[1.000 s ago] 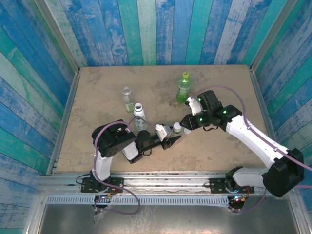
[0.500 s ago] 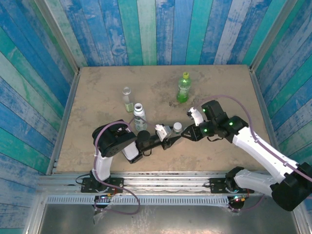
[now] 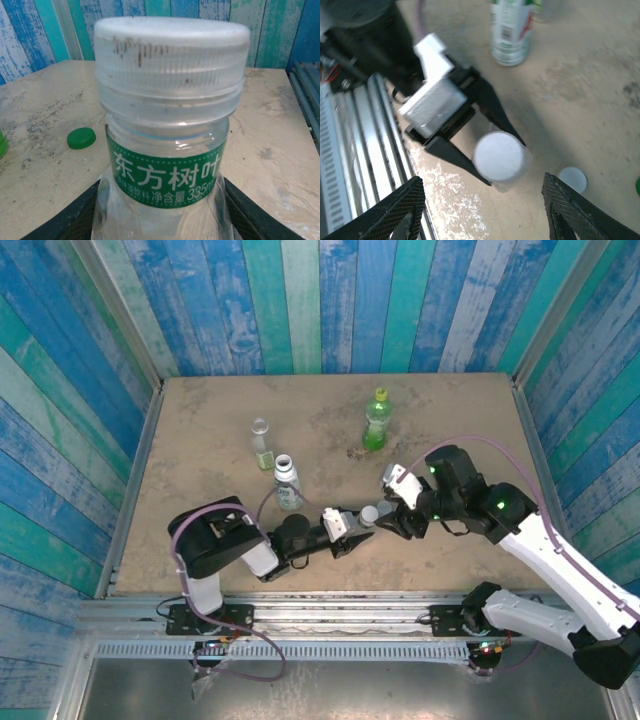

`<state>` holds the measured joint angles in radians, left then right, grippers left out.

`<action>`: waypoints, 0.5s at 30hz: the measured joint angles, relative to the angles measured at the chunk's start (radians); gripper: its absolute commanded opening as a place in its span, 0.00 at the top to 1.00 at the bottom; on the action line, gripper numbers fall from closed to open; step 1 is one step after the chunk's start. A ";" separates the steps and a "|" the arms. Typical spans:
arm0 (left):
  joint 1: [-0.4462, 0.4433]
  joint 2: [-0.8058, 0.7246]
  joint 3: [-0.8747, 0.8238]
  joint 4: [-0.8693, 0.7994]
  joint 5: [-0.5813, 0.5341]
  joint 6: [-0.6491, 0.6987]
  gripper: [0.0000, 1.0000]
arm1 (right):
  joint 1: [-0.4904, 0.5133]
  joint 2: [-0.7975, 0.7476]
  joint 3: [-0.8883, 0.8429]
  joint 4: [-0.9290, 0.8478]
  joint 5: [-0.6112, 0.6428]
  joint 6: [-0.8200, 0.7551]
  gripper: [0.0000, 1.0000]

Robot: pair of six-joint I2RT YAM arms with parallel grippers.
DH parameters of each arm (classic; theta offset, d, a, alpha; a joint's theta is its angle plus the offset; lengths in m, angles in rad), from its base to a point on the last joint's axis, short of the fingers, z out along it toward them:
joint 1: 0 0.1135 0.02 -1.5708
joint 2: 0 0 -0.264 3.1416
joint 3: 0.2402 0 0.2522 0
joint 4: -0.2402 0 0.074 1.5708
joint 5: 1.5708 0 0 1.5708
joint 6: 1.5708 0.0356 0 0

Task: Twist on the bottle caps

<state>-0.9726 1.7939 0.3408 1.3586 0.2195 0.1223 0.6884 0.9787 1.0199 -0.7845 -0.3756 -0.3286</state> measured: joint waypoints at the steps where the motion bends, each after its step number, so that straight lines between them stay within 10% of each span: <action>1: -0.002 -0.024 -0.002 -0.024 0.000 0.013 0.47 | 0.023 0.005 0.015 -0.016 0.002 -0.047 0.35; 15: -0.014 -0.271 -0.019 -0.301 0.000 0.155 0.47 | 0.149 0.229 0.188 -0.178 0.119 -0.451 0.44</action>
<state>-0.9871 1.5227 0.3218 1.0573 0.2199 0.2771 0.8375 1.2076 1.2083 -0.9623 -0.2565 -0.7792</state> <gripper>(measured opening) 0.548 0.568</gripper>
